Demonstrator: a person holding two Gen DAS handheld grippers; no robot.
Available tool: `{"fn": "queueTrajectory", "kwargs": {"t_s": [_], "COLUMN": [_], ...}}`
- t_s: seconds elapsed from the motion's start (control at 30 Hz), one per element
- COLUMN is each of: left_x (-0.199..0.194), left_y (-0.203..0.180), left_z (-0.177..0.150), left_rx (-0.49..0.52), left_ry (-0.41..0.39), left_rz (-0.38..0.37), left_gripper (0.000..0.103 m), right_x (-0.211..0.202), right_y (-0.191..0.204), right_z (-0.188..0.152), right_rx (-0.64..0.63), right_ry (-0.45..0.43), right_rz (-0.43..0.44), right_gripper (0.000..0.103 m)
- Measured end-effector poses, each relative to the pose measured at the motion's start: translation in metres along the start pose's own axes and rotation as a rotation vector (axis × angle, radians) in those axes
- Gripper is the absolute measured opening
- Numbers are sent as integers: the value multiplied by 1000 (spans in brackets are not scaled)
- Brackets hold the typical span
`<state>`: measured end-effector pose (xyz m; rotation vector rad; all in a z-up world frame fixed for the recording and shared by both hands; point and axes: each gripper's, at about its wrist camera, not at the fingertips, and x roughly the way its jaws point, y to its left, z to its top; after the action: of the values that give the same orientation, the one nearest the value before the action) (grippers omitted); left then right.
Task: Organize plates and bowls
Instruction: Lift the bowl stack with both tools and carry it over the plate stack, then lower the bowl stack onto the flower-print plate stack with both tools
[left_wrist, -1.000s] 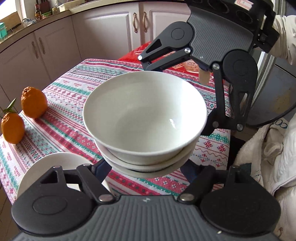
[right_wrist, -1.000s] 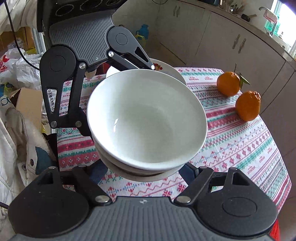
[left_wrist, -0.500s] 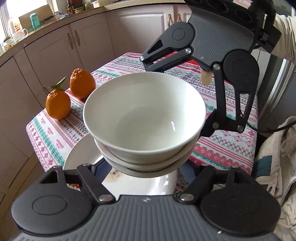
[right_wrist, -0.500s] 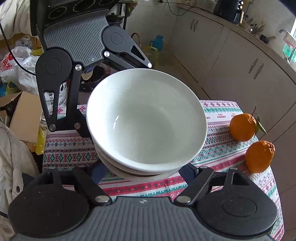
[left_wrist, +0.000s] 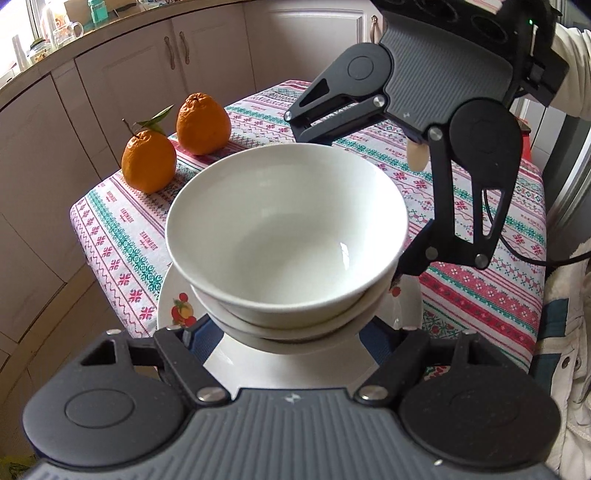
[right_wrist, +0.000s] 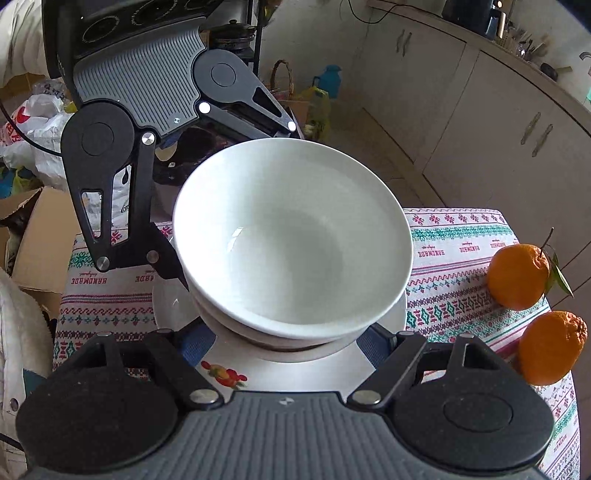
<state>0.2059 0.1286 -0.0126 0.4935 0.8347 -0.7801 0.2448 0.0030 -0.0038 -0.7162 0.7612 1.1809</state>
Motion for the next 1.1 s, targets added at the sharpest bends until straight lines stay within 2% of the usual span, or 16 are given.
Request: {"fn": "queueTrajectory", "kwargs": {"t_s": [0.73, 0.8, 0.87, 0.9, 0.97, 1.0, 1.1], "left_x": [2, 2, 1, 0, -4, -6, -12], "left_y": [6, 4, 2, 1, -1, -2, -5], "left_z": [-1, -3, -4, -4, -4, -5, -8], "left_rx": [-3, 0, 7, 7, 3, 1, -17], "left_ry": [-10, -16, -22, -29, -50, -58, -67], "left_rz": [-2, 7, 30, 41, 65, 74, 104], "left_gripper": [80, 81, 85, 88, 93, 94, 95], "right_x": [16, 16, 15, 14, 11, 8, 0], "right_y": [-21, -20, -19, -20, -20, -19, -18], "right_z": [-6, -6, -6, -6, -7, -7, -8], "right_rx": [72, 72, 81, 88, 101, 106, 122], "right_ry": [-15, -16, -18, -21, -41, -54, -77], "right_rz": [57, 54, 54, 57, 62, 62, 46], "right_gripper": [86, 86, 87, 88, 99, 101, 103]}}
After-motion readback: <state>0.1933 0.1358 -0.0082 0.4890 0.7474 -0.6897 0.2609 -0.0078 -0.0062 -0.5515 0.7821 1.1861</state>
